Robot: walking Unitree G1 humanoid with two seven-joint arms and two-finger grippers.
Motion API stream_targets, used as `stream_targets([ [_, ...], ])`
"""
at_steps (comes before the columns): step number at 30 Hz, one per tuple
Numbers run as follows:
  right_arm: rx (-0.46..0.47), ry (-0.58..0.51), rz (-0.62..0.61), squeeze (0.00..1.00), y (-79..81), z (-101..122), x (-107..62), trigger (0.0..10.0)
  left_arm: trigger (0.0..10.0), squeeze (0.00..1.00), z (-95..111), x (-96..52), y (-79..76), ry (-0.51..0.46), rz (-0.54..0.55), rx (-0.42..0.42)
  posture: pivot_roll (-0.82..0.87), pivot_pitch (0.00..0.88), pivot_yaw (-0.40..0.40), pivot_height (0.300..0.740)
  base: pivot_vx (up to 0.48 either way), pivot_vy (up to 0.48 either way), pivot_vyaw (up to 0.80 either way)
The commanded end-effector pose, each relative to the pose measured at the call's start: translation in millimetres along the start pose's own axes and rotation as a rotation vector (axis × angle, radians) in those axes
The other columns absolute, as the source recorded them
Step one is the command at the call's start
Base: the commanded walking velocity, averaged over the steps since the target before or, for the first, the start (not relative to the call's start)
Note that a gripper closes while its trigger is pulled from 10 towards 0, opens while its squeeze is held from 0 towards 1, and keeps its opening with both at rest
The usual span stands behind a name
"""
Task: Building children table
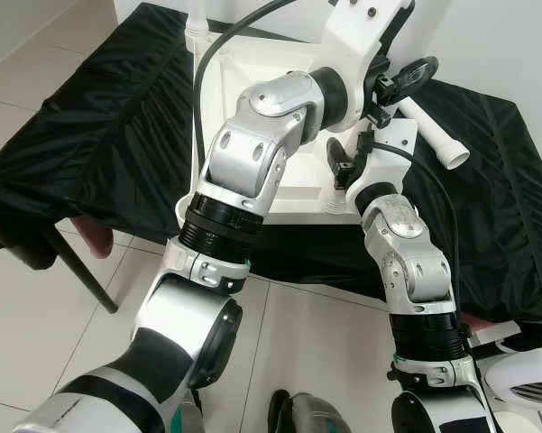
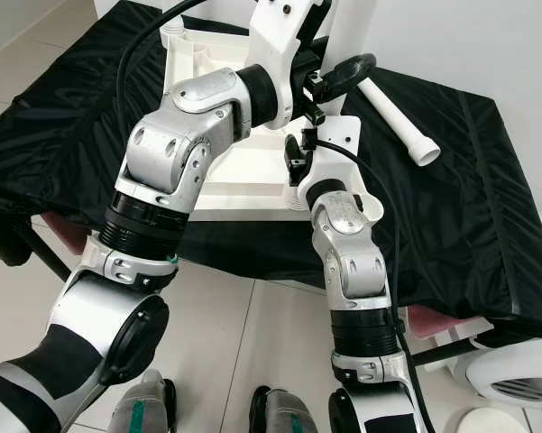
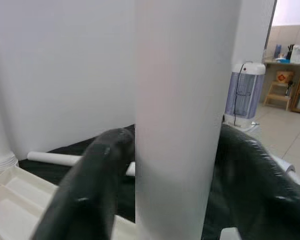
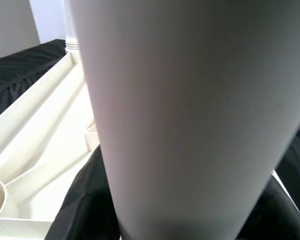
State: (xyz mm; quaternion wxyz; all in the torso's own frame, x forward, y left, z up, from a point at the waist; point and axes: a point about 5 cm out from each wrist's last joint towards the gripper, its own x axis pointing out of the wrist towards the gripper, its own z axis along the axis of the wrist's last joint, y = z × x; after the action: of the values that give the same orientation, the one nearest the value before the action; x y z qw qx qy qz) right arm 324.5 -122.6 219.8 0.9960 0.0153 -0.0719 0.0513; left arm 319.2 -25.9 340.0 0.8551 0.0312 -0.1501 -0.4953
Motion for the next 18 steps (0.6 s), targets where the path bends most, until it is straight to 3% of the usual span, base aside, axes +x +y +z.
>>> stream_targets([
  [1, -0.002, 0.002, -0.021, 0.0, -5.2, 0, -1.1, 10.0, 10.0, 1.0, 6, 2.5, -2.6, -0.023, 0.073, -0.002, 0.07, 0.064, -0.119, 0.74, 0.0, 0.0, 0.0],
  [4, 0.003, 0.001, -0.038, 0.0, -8.4, 0, -0.3, 10.0, 10.0, 1.0, 9, 1.7, -2.6, -0.028, 0.077, -0.001, 0.07, 0.066, -0.119, 0.74, 0.0, 0.0, 0.0],
  [5, 0.005, -0.001, -0.048, 0.0, -10.7, 0, 0.2, 10.0, 10.0, 0.0, 10, 1.0, -1.9, -0.037, 0.085, -0.009, 0.07, 0.068, -0.117, 0.74, 0.0, 0.0, 0.0],
  [10, 0.014, -0.026, -0.102, 0.0, -24.5, 5, 2.5, 10.0, 10.0, 0.0, 17, -7.5, 7.3, -0.119, 0.129, -0.151, 0.07, 0.074, -0.113, 0.74, 0.0, 0.0, 0.0],
  [18, -0.029, -0.064, -0.154, 0.0, -47.7, 14, 5.0, 10.0, 10.0, 0.0, -5, -19.6, 17.9, -0.068, 0.22, -0.195, 0.07, 0.08, -0.113, 0.74, 0.0, 0.0, 0.0],
])
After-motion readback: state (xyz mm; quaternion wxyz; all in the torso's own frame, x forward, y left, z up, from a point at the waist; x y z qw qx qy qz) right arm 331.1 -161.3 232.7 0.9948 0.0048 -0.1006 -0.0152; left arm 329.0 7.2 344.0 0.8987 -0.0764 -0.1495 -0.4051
